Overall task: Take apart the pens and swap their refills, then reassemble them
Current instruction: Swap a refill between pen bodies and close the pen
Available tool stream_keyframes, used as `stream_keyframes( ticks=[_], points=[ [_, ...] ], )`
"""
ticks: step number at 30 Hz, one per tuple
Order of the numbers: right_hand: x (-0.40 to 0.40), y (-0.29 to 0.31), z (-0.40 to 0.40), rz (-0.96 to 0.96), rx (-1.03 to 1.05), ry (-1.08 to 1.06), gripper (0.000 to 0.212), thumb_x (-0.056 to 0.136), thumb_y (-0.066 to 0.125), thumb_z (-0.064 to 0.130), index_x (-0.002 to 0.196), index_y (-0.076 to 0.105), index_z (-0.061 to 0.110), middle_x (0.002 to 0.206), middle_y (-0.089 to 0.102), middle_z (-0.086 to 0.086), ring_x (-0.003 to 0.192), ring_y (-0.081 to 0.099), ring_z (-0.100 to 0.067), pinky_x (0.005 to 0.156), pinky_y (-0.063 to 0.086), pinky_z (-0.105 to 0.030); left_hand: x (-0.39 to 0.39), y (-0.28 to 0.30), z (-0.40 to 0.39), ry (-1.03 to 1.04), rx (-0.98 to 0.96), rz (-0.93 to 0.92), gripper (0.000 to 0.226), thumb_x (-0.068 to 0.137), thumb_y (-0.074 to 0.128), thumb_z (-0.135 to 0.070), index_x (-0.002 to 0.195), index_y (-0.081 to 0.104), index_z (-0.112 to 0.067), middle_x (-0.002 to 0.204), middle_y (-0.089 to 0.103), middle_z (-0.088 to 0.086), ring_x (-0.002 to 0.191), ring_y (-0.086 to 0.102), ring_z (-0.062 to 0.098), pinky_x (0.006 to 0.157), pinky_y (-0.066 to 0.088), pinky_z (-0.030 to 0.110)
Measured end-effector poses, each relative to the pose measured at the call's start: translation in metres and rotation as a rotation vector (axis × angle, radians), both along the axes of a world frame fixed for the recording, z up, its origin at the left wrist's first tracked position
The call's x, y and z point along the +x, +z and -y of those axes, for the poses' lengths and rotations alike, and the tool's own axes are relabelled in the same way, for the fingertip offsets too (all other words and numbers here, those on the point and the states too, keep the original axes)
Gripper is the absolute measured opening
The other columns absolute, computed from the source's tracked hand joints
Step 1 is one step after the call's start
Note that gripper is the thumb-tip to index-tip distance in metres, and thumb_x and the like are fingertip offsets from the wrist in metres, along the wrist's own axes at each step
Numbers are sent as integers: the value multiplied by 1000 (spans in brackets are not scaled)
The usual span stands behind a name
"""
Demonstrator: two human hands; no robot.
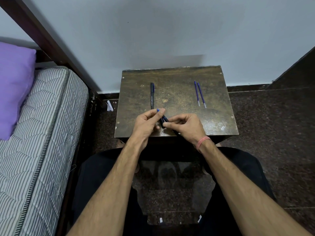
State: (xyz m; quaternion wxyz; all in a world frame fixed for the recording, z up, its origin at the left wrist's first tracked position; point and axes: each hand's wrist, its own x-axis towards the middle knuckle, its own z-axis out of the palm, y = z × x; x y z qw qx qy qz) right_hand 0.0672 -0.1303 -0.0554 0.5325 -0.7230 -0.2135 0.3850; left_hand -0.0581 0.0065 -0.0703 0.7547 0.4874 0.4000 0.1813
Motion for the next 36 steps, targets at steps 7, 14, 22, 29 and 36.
stream_keyframes(
  ticks=[7, 14, 22, 29, 36],
  points=[
    [2, -5, -3, -38, 7, -27, 18, 79, 101, 24, 89, 88, 17, 80, 85, -5, 69, 76, -9, 69, 60, -22, -7, 5, 2, 11, -31, 125, 18, 110, 63, -4, 126, 69, -5, 114, 86, 10, 64, 73, 3, 55, 55, 17],
    [2, -7, -3, -36, 14, -27, 16, 80, 101, 24, 87, 88, 17, 77, 85, -4, 65, 75, -7, 66, 60, -19, -3, -2, 2, 72, 48, 56, 11, 101, 82, -18, 110, 80, -14, 82, 75, -5, 54, 54, 0, 50, 46, 16],
    [2, -6, -4, -55, 16, -10, 10, 83, 98, 24, 82, 89, 25, 76, 84, -6, 63, 74, -8, 62, 59, -21, -9, -1, 0, 49, -36, 146, 22, 108, 66, 0, 129, 69, -4, 118, 84, 10, 56, 59, 1, 52, 48, 17],
    [2, -3, -2, -48, 15, -19, 15, 80, 101, 27, 87, 89, 22, 84, 86, -7, 74, 76, -16, 72, 63, -28, -9, 0, 3, 59, 53, 107, 14, 93, 90, -25, 107, 84, -24, 88, 78, -10, 61, 57, -3, 47, 39, 14],
    [6, 3, 1, -134, 51, 39, 7, 94, 89, 14, 96, 87, 7, 88, 84, -20, 65, 73, -8, 64, 61, -18, -14, -1, -1, 14, -24, 160, 36, 105, 73, -6, 140, 67, -12, 121, 84, 9, 67, 56, 2, 46, 32, 13]
  ],
)
